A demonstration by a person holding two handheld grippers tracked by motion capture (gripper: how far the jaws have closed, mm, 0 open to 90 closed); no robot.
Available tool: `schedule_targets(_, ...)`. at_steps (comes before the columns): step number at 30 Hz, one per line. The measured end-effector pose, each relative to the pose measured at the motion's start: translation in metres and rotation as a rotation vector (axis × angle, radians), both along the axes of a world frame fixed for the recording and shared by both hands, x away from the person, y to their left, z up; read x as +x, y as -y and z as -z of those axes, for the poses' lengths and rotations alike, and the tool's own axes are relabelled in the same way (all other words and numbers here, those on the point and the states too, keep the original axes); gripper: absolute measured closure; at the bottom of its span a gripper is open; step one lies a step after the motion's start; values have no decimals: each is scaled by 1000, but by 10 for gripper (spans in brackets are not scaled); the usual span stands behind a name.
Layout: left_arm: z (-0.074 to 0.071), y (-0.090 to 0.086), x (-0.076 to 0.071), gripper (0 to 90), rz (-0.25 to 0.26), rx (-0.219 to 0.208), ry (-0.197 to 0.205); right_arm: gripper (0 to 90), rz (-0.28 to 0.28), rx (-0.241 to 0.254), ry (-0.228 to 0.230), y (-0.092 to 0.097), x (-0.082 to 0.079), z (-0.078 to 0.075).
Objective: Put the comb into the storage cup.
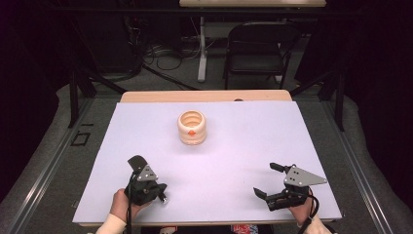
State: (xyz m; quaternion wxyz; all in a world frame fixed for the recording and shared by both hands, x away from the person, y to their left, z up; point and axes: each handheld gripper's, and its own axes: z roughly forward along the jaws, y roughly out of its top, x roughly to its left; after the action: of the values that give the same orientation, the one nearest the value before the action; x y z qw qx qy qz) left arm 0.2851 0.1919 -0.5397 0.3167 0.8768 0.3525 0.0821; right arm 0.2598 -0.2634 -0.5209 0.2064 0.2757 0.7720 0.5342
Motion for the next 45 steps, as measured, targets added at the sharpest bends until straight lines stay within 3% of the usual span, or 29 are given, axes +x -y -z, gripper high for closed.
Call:
schedule_targets(17, -2, -24, 4, 900, -46, 35, -16, 0, -2, 2, 1, 0, 0, 0)
schedule_targets(30, -3, -31, 7, 900, -61, 43, -20, 0, 2, 0, 0, 0, 1, 0)
schedule_targets(45, -4, -39, 11, 900, -65, 86, -16, 0, 6, 2, -6, 0, 1, 0)
